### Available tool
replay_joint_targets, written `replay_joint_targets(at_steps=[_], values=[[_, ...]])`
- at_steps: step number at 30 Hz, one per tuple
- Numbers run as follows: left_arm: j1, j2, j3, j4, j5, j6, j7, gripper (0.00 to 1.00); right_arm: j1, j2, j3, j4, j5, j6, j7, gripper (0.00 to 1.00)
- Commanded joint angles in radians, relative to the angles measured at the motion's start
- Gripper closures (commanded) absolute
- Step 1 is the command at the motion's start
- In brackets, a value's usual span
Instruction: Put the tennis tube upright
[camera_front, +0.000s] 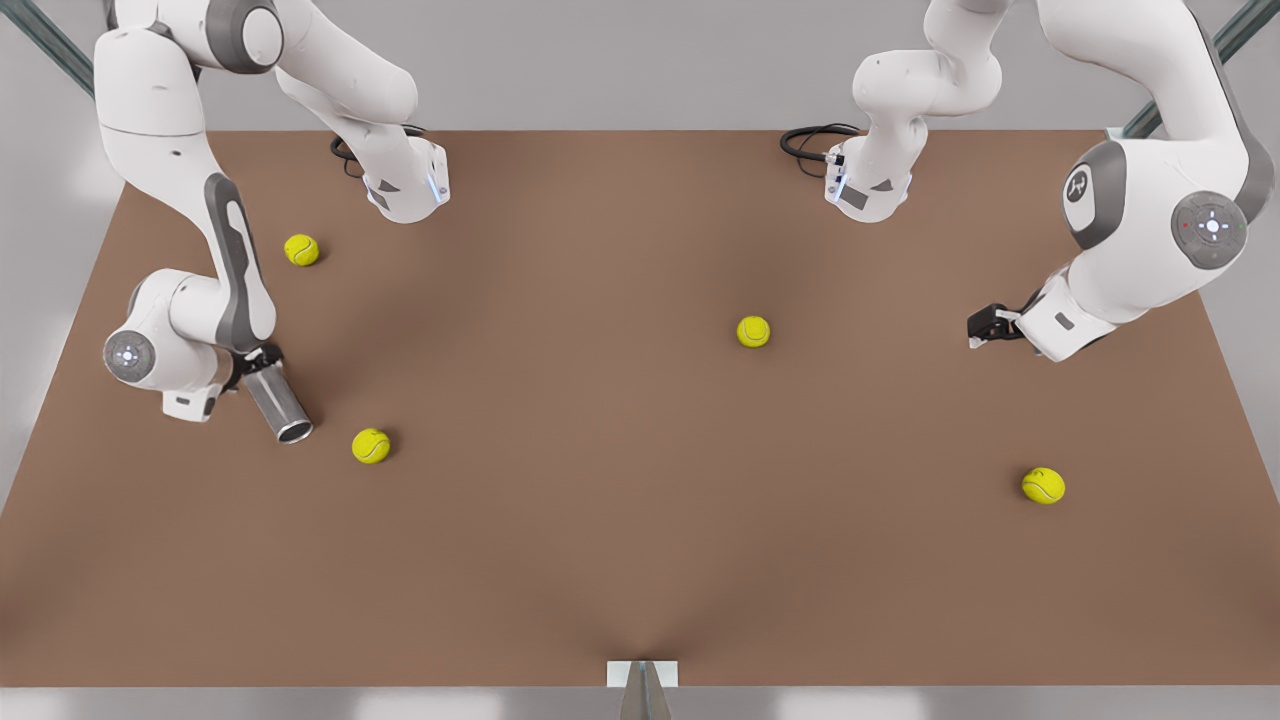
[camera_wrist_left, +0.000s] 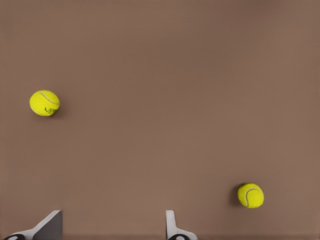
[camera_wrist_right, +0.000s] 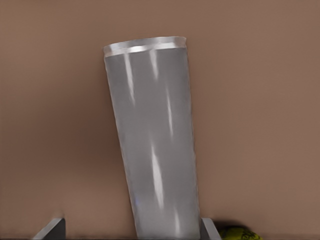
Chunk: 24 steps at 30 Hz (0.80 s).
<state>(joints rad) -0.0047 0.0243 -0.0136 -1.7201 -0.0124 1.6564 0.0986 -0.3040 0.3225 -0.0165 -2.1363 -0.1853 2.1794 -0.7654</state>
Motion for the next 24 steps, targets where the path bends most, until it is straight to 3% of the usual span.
replay_joint_targets(at_steps=[1,24], values=[[-0.001,0.000,0.000,0.000,0.000,-0.001,0.001,0.00,0.005,0.001,0.000,-0.017,0.003,-0.010,-0.186,0.00],[-0.001,0.005,0.000,0.000,0.000,-0.001,0.001,0.00,0.000,0.047,-0.014,-0.031,-0.034,0.085,-0.186,0.00]])
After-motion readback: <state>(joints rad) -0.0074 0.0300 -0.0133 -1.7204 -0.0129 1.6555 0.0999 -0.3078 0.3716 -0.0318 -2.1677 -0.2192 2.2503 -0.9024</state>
